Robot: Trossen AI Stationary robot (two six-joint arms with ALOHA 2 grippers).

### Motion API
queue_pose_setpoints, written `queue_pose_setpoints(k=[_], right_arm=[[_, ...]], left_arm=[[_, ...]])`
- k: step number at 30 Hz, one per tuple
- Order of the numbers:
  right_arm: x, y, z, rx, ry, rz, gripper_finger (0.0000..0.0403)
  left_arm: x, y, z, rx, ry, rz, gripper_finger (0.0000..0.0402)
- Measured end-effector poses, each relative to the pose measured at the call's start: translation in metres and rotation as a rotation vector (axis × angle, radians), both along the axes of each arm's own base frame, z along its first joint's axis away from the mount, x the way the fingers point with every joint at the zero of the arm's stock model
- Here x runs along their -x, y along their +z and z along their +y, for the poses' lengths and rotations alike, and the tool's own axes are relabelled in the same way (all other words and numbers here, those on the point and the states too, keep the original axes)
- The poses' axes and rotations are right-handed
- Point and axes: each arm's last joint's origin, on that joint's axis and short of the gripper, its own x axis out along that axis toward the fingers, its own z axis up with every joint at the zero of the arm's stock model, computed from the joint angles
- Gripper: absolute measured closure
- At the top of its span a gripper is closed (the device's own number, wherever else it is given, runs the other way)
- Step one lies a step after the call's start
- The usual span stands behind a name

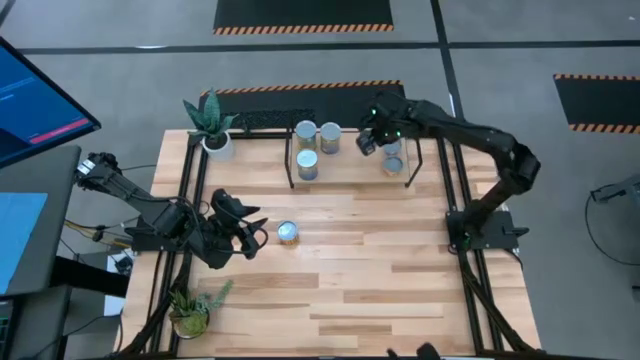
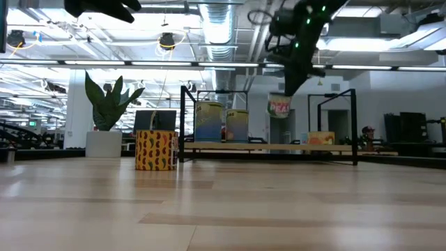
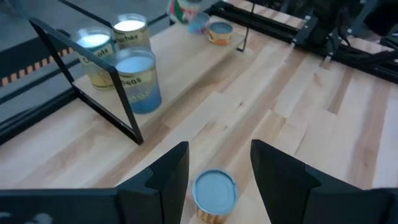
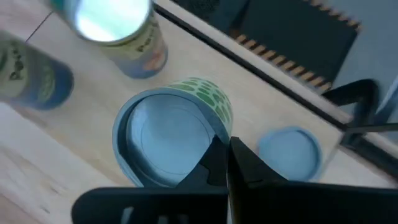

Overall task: Pick and place cans onto a shelf
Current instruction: Put the canned green peas on the shelf, then put the canned black beans on the shelf

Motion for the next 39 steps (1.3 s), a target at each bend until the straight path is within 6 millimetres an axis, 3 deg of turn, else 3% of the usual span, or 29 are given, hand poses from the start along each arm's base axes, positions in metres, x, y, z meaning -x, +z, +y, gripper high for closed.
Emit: queue_pose_setpoints(k=[5,13,17,26,33,39], right_arm=[[-0.001,-0.025,-0.027,-0.086,-0.014,0.024,0.0400],[-0.017,-0.055,-0.045,-0.128,0.019,0.101,0.0399],[-0.027,-0.056,-0.055,-0.109,0.032,0.108,0.0395],[-0.039,-0.071,-0.068,-0.141,0.026,0.142,0.0333],[-0.037,-0.075,-0.071,-0.124,0.013,0.197,0.0329],[-0.031,-0.064,-0.071,-0.037,0.006,0.241,0.0329]], left_arm=[[0.000,0.001,0.001,-0.032,0.028,-0.020,0.0239],[0.000,0.001,0.001,-0.034,0.030,-0.022,0.0239],[0.000,0.001,0.001,-0.035,0.031,-0.022,0.0239],[0.000,0.001,0.001,-0.021,0.024,-0.018,0.0239],[0.000,0.000,0.000,0.000,0.015,-0.013,0.0239],[0.000,0.000,0.000,0.004,0.014,-0.012,0.0239]])
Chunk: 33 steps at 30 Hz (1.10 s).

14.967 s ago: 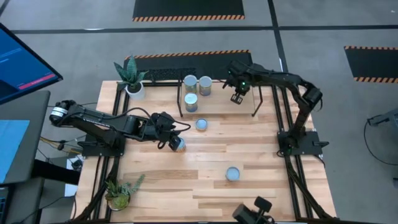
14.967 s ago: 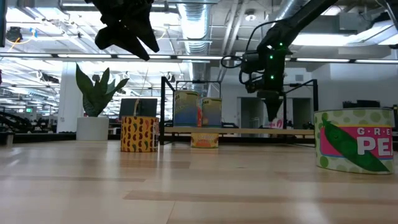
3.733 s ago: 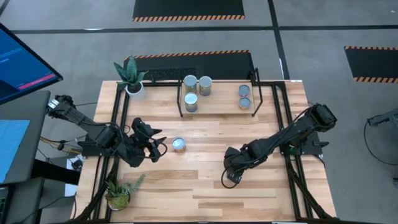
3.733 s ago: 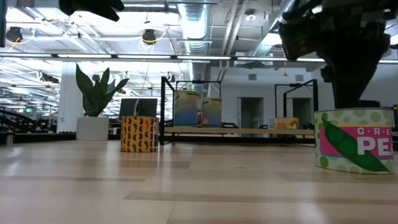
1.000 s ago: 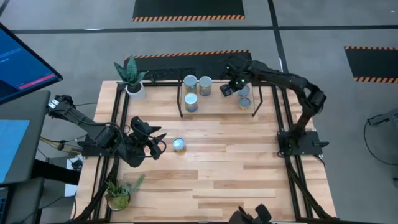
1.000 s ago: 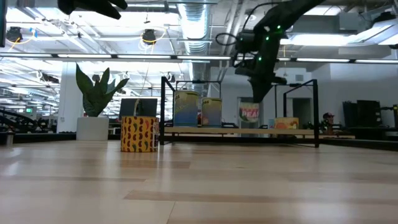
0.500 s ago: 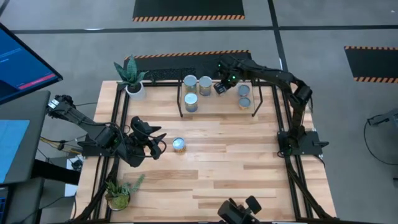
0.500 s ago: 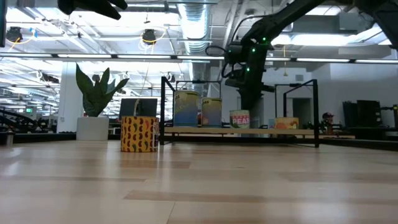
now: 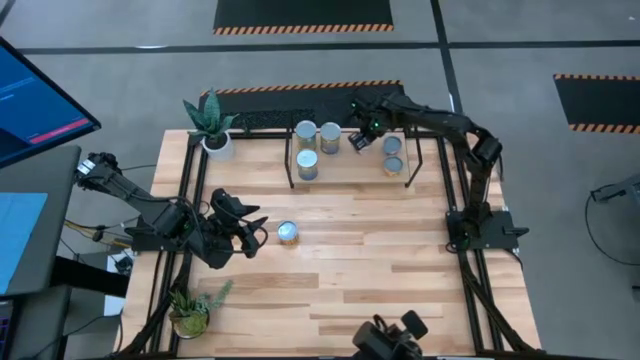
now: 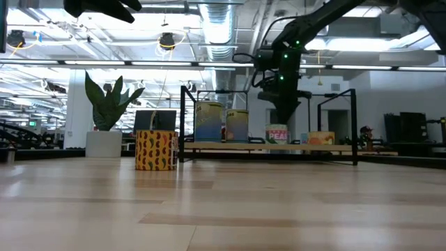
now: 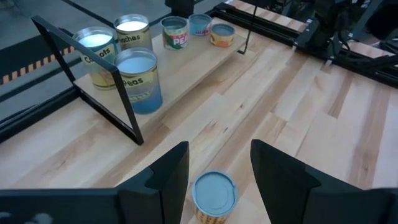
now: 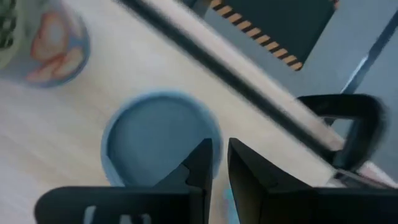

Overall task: Pick and place cans onto a shelf
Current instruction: Put the canned black beans on the shelf

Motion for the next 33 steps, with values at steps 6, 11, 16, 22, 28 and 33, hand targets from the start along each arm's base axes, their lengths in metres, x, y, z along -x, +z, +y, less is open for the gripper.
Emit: queue_pose_setpoints(k=[6,11,16,22,28,33], right_arm=[[0.003,0.013,0.000,0.009,0.005,-0.065,0.0329],[0.003,0.026,0.009,0.014,0.040,-0.102,0.0329],[0.007,0.040,0.023,0.004,0.071,-0.110,0.0328],[-0.001,0.052,0.062,-0.166,0.206,-0.178,0.0328],[-0.035,0.054,0.133,-0.349,0.458,-0.263,0.0328],[-0.067,0.059,0.203,-0.282,0.658,-0.344,0.0328]], left_arm=[[0.000,0.000,0.000,0.000,0.000,0.000,0.0239],[0.000,0.000,0.000,0.006,-0.005,0.004,0.0239],[0.000,0.000,0.000,0.014,-0.012,0.009,0.0239],[0.000,0.000,0.000,0.014,-0.012,0.008,0.0239],[0.000,0.000,0.000,0.014,-0.011,0.009,0.0239],[0.000,0.000,0.000,0.013,-0.011,0.008,0.0239]])
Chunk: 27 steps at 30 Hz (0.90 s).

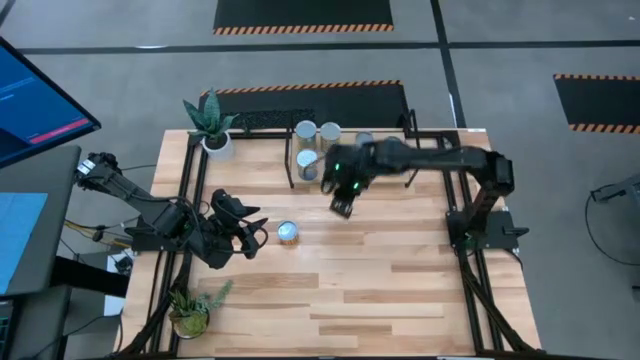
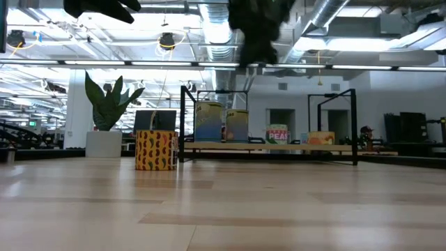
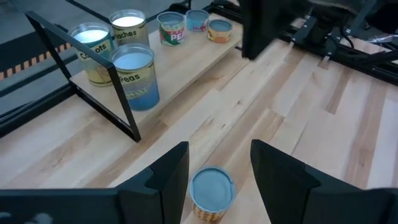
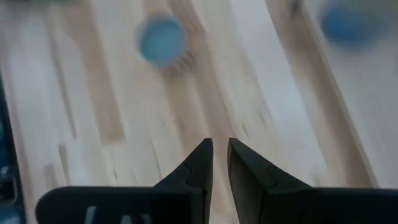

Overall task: Pick and place cans onto a shelf
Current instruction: Put the canned black beans on the shelf

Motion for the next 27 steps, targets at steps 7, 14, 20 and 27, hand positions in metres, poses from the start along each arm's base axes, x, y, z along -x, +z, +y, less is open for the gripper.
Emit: queue_pose_setpoints(k=[7,14,20,27], right_arm=[[-0.031,0.023,0.064,0.171,0.080,-0.361,0.0328],[-0.061,-0.007,0.070,0.187,0.121,-0.406,0.0326],[-0.086,-0.042,0.067,0.129,0.205,-0.372,0.0293],[-0.118,-0.069,0.068,0.119,0.279,-0.353,0.0210]], left_arm=[[0.014,0.010,-0.002,-0.048,-0.051,-0.017,0.0239],[0.045,0.021,0.009,-0.079,-0.044,-0.047,0.0239],[0.056,0.028,0.018,-0.103,-0.049,-0.064,0.0239],[0.066,0.034,0.028,-0.120,-0.028,-0.099,0.0239]])
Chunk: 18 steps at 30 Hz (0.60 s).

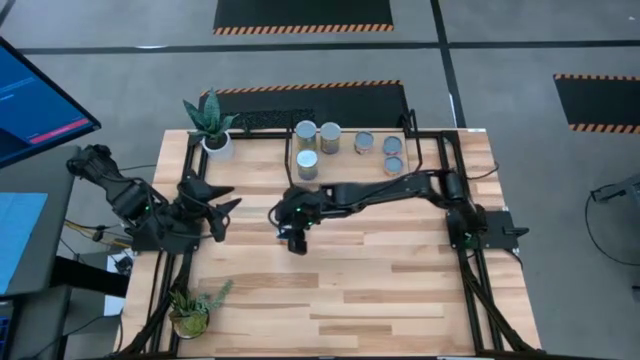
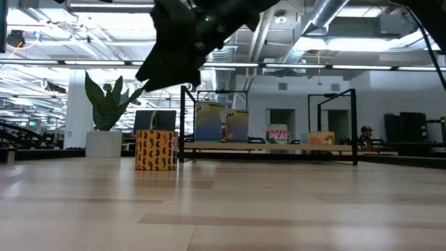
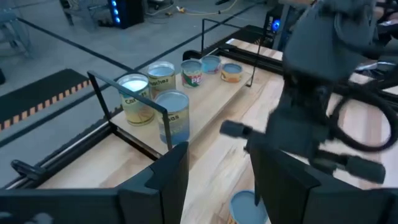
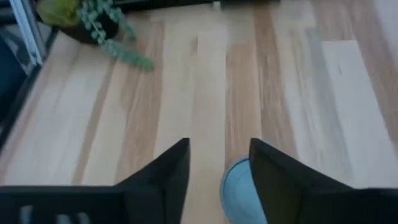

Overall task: Pick and place cans onto a shelf
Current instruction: Put the canned black beans on the shelf

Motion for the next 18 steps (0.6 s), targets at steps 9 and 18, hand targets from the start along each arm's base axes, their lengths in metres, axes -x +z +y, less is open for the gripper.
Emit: queue_pose_setpoints(k=[9,18], right_arm=[[-0.008,-0.036,0.016,0.081,0.107,0.151,0.0177],[-0.006,-0.050,0.019,0.182,0.067,0.227,0.0194]], left_arm=[[0.002,0.001,0.001,0.005,-0.007,-0.002,0.0239],[0.002,0.001,0.001,0.005,-0.007,-0.002,0.0239]])
